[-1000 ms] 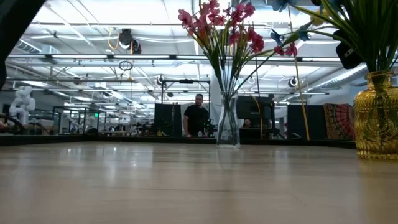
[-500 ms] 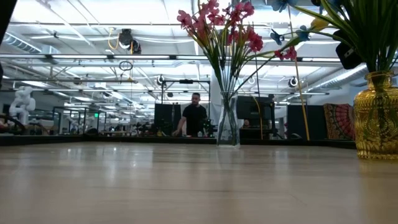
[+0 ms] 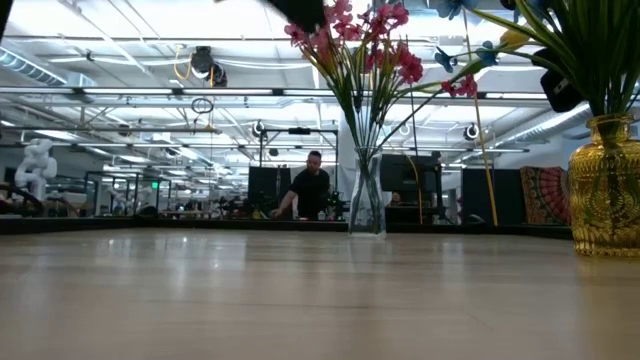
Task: Sort flowers into vase by color
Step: Put the yellow flower into the transparent vase
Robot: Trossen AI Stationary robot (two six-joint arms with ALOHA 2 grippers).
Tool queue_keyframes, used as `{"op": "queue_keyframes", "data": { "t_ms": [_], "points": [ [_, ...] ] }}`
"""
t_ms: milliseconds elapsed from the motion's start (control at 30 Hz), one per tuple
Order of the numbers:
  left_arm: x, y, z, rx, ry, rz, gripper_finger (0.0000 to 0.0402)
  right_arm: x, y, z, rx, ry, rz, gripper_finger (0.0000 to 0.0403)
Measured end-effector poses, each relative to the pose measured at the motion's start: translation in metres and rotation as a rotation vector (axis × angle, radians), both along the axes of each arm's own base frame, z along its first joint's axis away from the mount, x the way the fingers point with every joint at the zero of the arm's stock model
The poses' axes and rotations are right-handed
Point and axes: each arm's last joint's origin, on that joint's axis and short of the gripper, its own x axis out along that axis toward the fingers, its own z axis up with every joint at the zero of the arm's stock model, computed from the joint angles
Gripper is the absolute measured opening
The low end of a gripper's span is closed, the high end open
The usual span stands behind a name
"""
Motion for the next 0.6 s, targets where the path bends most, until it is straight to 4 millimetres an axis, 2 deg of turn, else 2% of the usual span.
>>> {"op": "queue_keyframes", "data": {
  "t_ms": [100,200,400,500,600],
  "points": [
    [-0.003,-0.001,-0.024,-0.053,0.042,0.045,0.0083,-0.001,0.0,0.002,-0.001,-0.003,-0.001,0.0],
    [-0.008,-0.001,-0.043,-0.091,0.107,0.07,0.0083,-0.006,-0.003,0.014,-0.008,-0.014,-0.064,0.0],
    [-0.014,0.007,-0.064,-0.113,0.216,0.06,0.0083,-0.019,-0.009,0.043,-0.062,0.058,-0.243,0.0],
    [-0.013,0.016,-0.073,-0.123,0.278,0.021,0.0083,-0.015,-0.011,0.051,-0.079,0.111,-0.326,0.0],
    [-0.016,0.024,-0.085,-0.123,0.348,-0.014,0.0083,-0.002,-0.012,0.055,-0.094,0.175,-0.401,0.0]
  ]
}}
